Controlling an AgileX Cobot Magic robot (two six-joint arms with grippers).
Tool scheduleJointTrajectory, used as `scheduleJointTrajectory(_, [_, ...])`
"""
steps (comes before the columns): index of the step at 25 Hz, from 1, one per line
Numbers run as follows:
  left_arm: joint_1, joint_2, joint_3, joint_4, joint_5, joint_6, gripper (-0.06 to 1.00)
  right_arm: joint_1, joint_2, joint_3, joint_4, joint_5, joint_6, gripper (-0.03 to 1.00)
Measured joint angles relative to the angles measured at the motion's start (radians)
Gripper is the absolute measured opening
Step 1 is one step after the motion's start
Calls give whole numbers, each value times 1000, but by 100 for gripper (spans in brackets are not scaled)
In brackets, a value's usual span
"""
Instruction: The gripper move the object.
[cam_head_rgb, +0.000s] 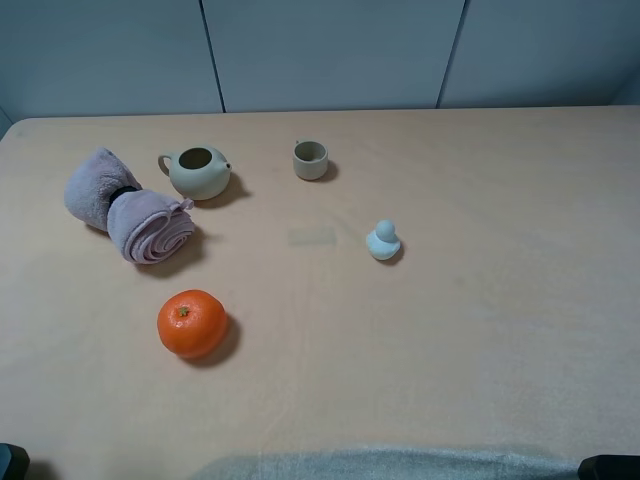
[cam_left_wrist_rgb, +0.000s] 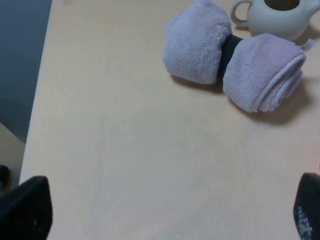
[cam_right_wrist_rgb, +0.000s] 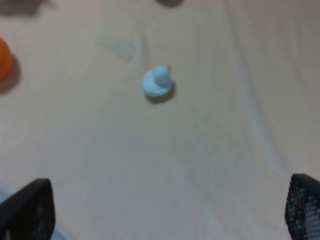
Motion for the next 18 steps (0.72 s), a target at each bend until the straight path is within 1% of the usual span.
scheduleJointTrajectory(4, [0,0,0,0,0,0,96,-3,-110,61,-37,0,12,69])
scheduleJointTrajectory(6, [0,0,0,0,0,0,96,-38,-174,102,-45,0,14,69])
scheduleJointTrajectory(7, [0,0,0,0,0,0,96,-65,-202,121,-46,0,15,69])
scheduleJointTrajectory(10, [0,0,0,0,0,0,96,-195,-312,193,-52,-3,15,69])
scheduleJointTrajectory(14, [0,0,0,0,0,0,96,-355,-494,306,-53,-41,15,69])
scheduleJointTrajectory(16, [0,0,0,0,0,0,96,-419,-578,355,-51,-61,15,69])
scheduleJointTrajectory(18, [0,0,0,0,0,0,96,-461,-652,398,-45,-79,15,69])
